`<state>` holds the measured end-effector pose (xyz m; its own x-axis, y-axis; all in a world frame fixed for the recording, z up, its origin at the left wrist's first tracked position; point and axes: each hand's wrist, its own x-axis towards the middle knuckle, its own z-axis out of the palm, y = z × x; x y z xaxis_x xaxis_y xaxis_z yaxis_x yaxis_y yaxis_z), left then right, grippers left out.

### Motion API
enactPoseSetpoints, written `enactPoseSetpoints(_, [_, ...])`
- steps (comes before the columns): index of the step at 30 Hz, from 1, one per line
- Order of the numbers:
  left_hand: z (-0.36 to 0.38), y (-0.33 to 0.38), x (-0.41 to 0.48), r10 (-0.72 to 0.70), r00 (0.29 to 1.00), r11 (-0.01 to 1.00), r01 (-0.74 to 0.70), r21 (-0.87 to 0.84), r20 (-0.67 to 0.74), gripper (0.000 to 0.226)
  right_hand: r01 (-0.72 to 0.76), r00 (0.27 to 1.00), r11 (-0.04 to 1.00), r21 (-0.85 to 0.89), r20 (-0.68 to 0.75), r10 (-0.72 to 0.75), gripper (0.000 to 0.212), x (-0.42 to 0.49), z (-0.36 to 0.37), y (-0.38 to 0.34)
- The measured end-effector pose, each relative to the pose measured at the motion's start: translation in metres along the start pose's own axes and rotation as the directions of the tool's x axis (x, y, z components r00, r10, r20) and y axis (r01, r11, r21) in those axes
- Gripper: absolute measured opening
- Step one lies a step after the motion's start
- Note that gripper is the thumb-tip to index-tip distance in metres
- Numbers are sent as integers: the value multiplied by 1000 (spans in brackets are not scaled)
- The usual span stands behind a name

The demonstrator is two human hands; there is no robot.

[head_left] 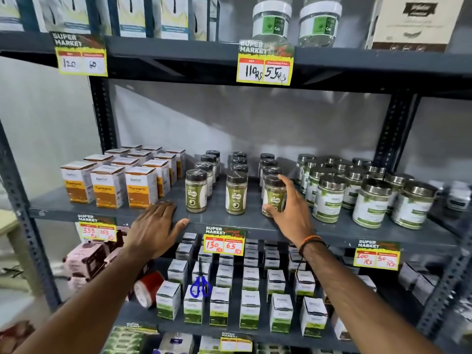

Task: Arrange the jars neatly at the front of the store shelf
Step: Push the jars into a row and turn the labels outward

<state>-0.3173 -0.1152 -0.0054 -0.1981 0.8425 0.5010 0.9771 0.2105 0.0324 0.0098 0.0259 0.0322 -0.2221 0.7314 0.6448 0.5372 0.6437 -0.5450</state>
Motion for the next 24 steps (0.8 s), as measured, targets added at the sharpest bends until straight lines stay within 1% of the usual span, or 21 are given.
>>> enactPoseSetpoints(3, [1, 0, 0, -2, 1000, 1000, 2, 5, -5, 89, -101, 995, 995, 7, 16, 100, 122, -1, -2, 4])
enactPoseSetpoints(4, [2, -1, 0, -2, 1000, 1000, 2, 8, -6, 89, -140, 990, 990, -26, 17, 140, 122, -2, -2, 6])
enactPoseSetpoints(5, [3, -1, 1, -1, 1000, 1000, 1, 9, -6, 89, -171, 985, 983, -73, 28, 173, 113, -2, -2, 8])
enactPoseSetpoints(7, [4, -1, 0, 1, 1000, 1000, -1, 11, -4, 88, -193, 976, 970, -148, 72, 205, 80, 0, -2, 10])
enactPoseSetpoints(8, [4, -1, 0, 3, 1000, 1000, -2, 11, -6, 87, -196, 972, 968, -157, 97, 213, 66, 1, -2, 9])
enactPoseSetpoints(9, [5, -2, 0, 5, 1000, 1000, -5, 10, -9, 86, -203, 968, 968, -149, 121, 222, 57, 3, -2, 8])
enactPoseSetpoints(10, [5, -2, 0, 7, 1000, 1000, -7, 10, -10, 86, -214, 963, 968, -135, 140, 232, 52, 5, -2, 7])
enactPoseSetpoints(14, [4, -1, 0, 4, 1000, 1000, -4, 13, -3, 86, -229, 953, 966, -123, 175, 248, 47, 7, -2, 5])
enactPoseSetpoints(24, [2, -1, -1, 7, 1000, 1000, -7, 23, 4, 86, -251, 947, 956, -152, 168, 275, 44, 7, -3, 1])
